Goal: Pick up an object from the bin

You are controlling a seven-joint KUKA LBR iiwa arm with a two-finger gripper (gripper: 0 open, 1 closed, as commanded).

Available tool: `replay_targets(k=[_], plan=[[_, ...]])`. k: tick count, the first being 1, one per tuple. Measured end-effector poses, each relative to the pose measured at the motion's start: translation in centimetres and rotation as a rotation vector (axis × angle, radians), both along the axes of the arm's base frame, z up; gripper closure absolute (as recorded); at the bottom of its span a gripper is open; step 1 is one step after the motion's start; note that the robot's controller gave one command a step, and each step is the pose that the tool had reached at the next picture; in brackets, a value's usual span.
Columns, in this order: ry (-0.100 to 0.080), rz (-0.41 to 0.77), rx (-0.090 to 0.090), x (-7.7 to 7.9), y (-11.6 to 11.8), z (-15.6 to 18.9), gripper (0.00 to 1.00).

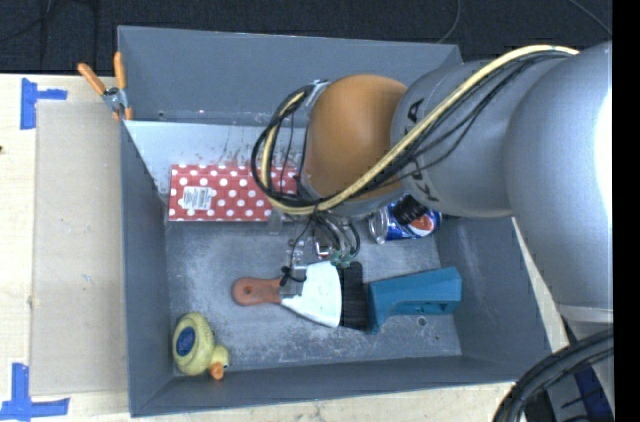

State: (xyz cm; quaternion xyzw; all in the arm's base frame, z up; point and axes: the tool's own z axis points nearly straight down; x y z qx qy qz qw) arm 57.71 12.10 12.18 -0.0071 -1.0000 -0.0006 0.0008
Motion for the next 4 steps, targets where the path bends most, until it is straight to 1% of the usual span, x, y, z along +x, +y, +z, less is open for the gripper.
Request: replay_targets(k=[1,2,3,4], plan=[[0.007,0.057,-0.002,-0.9,1.2,-1.2,0.0],[0.002,-0.063,0.0,-1.0,-1.3,0.1,0.0],[0.005,-0.049,-0.002,-1.5,-0.5,-4.6,0.0],[0.002,-0.076,0.001,-1.4,-0.1,-6.1,1.0]])
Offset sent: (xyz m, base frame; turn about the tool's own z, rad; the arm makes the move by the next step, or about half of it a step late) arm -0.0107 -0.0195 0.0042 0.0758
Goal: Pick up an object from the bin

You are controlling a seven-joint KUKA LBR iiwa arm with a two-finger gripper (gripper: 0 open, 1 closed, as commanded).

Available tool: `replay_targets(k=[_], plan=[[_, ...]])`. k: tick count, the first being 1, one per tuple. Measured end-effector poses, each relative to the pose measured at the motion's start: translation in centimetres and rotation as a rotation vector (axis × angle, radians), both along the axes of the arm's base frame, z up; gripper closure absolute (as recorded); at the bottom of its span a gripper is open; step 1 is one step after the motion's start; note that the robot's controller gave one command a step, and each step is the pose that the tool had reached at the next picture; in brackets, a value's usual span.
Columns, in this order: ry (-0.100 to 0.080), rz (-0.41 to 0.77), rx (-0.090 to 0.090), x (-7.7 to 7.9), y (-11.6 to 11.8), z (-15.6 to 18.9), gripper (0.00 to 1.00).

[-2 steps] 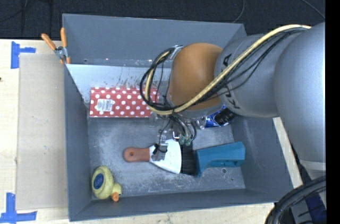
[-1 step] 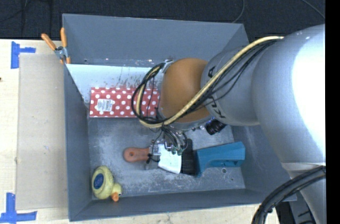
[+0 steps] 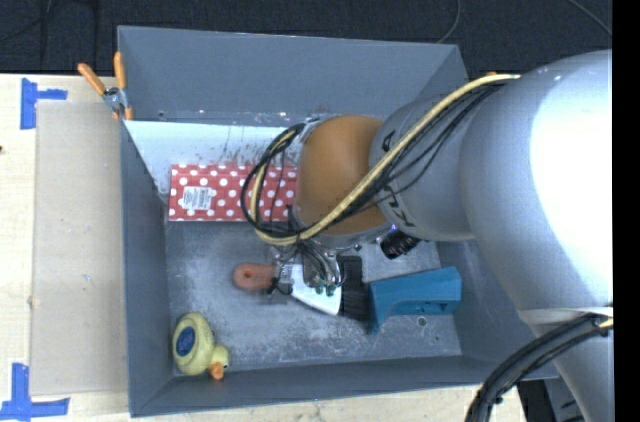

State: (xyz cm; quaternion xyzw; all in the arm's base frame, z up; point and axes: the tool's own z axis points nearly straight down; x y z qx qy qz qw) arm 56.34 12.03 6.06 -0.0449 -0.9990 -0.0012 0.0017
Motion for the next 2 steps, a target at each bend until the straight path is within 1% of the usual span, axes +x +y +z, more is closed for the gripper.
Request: replay_targets(k=[2], plan=[[-0.001,-0.005,0.0,-0.07,-0.02,0.39,1.0]])
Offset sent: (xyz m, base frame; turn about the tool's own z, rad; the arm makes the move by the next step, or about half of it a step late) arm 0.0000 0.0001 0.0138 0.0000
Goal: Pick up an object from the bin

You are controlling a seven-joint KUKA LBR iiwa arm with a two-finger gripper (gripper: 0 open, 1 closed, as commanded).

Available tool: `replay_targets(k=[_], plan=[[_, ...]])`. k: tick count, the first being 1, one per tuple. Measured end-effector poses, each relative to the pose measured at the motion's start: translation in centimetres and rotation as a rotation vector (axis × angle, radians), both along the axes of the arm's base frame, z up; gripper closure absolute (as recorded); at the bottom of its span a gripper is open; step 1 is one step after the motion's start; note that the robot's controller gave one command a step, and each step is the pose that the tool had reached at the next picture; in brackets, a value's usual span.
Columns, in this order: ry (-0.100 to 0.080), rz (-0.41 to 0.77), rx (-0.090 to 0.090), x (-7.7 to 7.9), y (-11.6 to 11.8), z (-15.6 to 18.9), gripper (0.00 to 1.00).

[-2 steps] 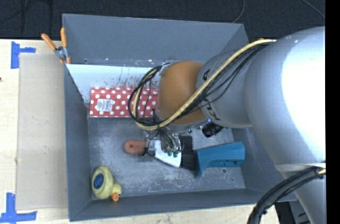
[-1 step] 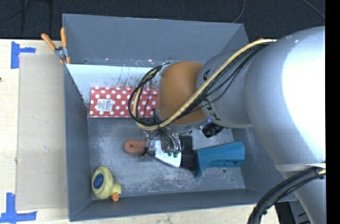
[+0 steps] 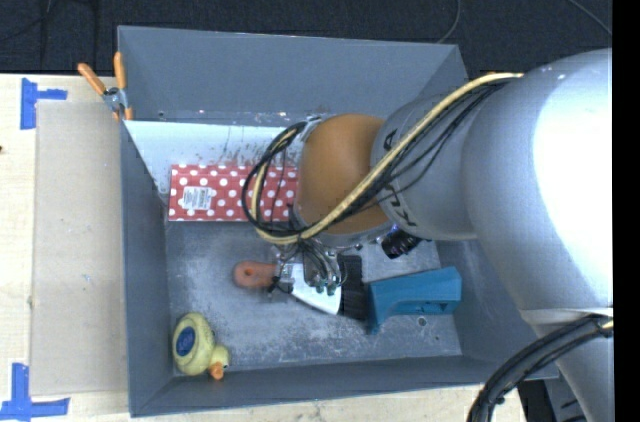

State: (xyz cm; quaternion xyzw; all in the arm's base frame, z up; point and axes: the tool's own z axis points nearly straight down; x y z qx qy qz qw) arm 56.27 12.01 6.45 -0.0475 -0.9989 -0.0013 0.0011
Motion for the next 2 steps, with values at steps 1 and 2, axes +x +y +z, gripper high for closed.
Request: replay_targets(k=[1,2], plan=[[0.005,0.0,-0.001,-0.1,0.0,0.7,1.0],[0.012,0.0,-0.002,-0.3,-0.1,2.7,1.0]])
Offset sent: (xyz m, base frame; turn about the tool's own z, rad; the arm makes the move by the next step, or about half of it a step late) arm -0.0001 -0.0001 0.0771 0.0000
